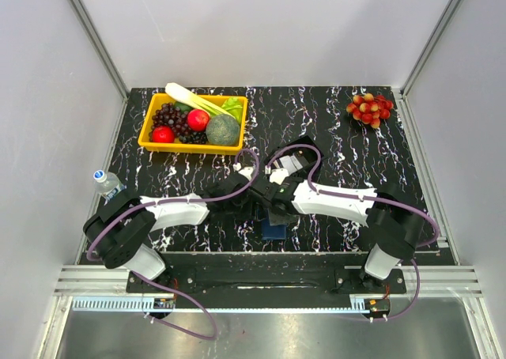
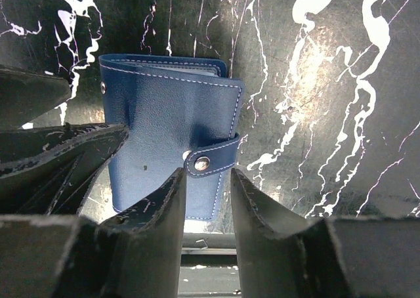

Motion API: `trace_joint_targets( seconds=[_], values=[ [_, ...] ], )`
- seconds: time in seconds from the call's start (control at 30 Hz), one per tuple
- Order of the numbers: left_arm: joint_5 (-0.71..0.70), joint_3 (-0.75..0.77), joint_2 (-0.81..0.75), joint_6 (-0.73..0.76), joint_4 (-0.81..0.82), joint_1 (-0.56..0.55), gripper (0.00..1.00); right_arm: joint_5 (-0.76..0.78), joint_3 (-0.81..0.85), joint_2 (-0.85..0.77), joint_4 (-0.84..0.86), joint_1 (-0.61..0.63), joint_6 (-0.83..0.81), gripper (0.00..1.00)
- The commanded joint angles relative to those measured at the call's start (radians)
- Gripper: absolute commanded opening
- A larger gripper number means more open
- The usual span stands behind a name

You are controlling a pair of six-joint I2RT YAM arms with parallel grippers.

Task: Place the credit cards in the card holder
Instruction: Close the card holder at the center of the board.

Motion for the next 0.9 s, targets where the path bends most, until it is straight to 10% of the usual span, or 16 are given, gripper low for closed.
trace_joint_targets(
  seconds=[0.0,0.87],
  values=[
    [-0.012,-0.004,-0.036,-0.005,0.028,-0.002,0.52,0.025,0.014,0.014,0.04,0.01,0.016,0.4],
    [-0.032,-0.029,-0.059,-0.026,0.044,-0.001,0.52,0.065,-0.031,0.008,0.06,0.01,0.039,0.15]
  ],
)
